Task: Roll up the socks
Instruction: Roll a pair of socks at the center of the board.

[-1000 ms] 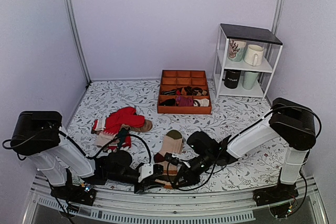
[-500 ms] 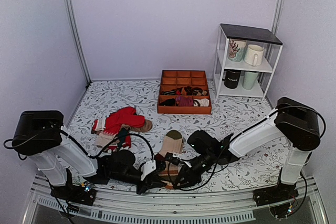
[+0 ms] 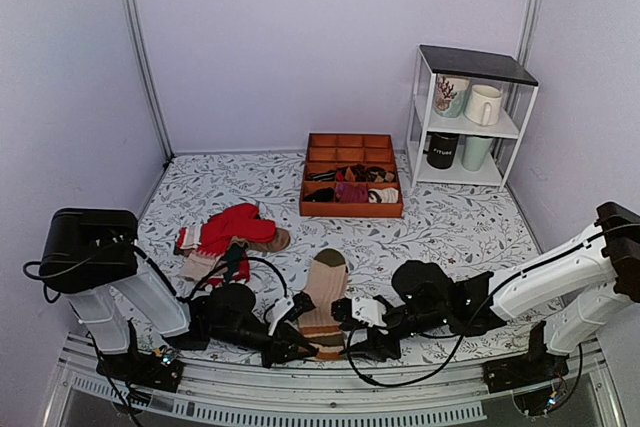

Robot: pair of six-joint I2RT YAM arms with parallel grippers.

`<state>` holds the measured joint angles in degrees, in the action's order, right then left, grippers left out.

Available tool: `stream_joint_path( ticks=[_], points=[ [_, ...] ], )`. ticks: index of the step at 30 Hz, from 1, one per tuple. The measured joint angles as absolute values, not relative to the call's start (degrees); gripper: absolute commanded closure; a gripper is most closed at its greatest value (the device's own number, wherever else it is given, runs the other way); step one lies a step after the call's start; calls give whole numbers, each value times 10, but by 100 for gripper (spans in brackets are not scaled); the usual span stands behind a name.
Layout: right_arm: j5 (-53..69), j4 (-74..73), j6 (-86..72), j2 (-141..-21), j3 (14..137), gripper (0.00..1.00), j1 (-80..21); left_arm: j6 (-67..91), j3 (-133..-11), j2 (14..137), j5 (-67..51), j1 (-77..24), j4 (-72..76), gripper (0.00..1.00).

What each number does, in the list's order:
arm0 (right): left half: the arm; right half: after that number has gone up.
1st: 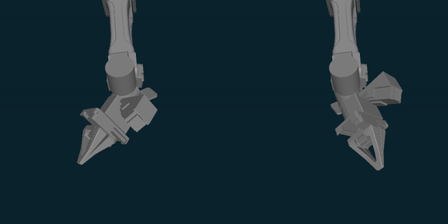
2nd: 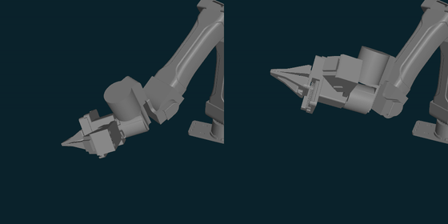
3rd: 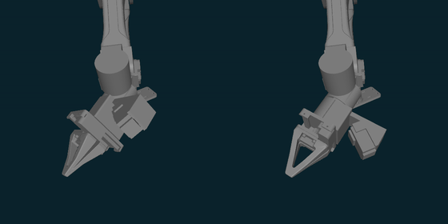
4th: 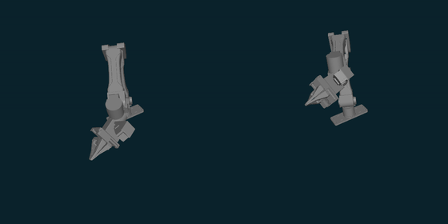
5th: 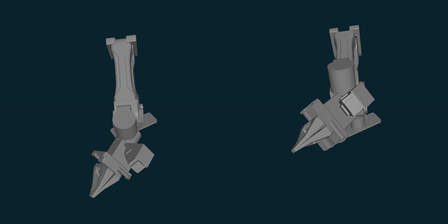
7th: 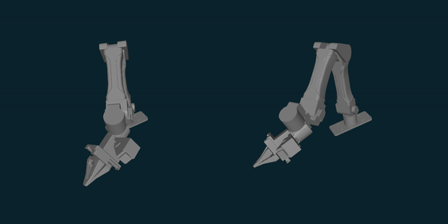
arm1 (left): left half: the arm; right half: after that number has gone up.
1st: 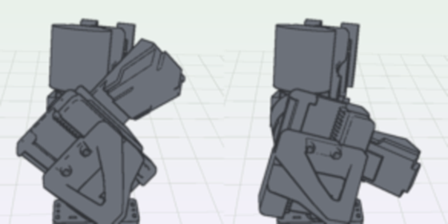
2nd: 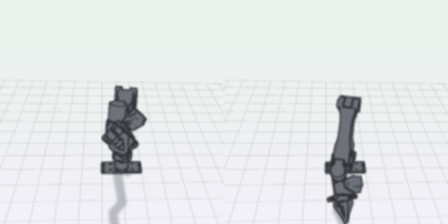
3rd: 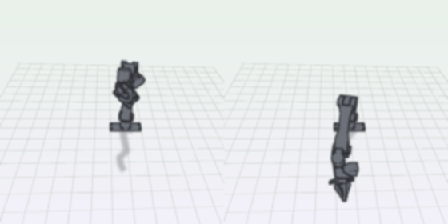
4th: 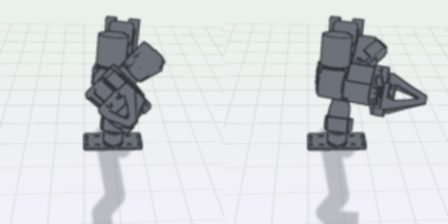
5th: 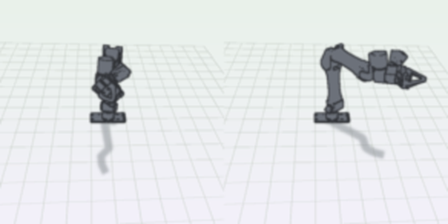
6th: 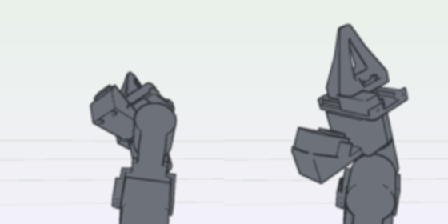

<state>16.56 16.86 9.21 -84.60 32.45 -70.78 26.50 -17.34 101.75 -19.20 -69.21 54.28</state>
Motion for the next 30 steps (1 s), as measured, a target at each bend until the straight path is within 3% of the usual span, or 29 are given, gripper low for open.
stream_joint_path(
  ticks=[15, 25, 28, 30],
  points=[
    [68, 185, 166, -949, 360, 48, -763, 307, -155, 1029, -238, -669, 580, 100],
    [77, 182, 157, -980, 379, 78, -765, 307, -156, 1033, -247, -665, 584, 100],
    [88, 181, 138, -988, 381, 83, -765, 305, -158, 1032, -249, -664, 581, 83],
    [96, 181, 119, -988, 382, 84, -765, 300, -159, 1026, -248, -663, 569, 82]
  ],
)
